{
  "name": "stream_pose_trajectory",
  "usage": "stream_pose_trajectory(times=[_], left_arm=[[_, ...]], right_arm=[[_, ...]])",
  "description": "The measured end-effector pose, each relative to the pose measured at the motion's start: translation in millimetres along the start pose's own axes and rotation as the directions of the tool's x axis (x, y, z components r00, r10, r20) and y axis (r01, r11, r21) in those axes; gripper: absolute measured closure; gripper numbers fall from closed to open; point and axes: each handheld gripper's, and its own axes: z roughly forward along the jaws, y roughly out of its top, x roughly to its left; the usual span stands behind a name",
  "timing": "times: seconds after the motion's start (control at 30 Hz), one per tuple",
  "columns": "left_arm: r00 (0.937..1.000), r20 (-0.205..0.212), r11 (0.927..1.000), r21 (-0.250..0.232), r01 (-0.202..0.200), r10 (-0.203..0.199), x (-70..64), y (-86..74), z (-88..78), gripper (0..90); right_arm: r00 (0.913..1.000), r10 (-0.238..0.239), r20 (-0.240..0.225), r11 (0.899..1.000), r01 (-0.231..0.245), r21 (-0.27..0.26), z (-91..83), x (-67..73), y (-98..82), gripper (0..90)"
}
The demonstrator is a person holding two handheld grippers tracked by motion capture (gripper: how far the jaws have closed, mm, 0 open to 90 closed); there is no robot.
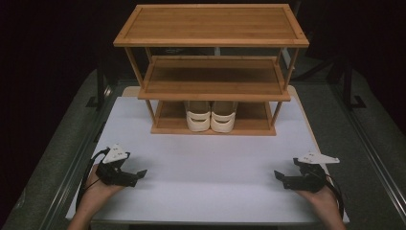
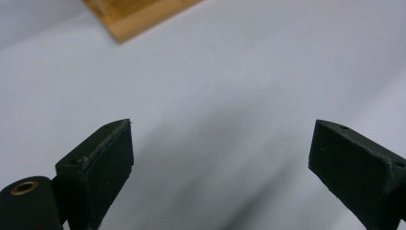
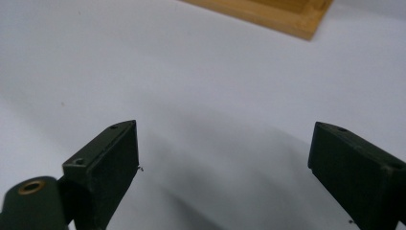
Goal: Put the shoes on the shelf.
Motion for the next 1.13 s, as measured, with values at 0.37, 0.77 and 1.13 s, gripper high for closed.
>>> stream_pose_trajectory(times=[0.37,0.77,1.13], left_arm=[[0.9996,-0.023,0.9976,0.067,0.017,-0.016,-1.3,-39.2,-8.7,7.9],[0.9979,0.003,0.9975,0.029,0.065,-0.065,3.9,-49.8,-10.0,5.9],[0.9971,-0.007,0.9963,0.041,0.076,-0.076,4.8,-48.8,-8.4,1.8]], right_arm=[[0.9987,0.0,0.05,0.998,-0.003,0.061,-6.7,-7.4,-18.6,9.8],[0.998,-0.012,0.061,0.996,0.007,0.089,-3.8,-5.0,-18.7,9.5],[0.9981,-0.013,0.061,0.996,0.007,0.088,-3.7,-4.7,-18.9,9.5]])
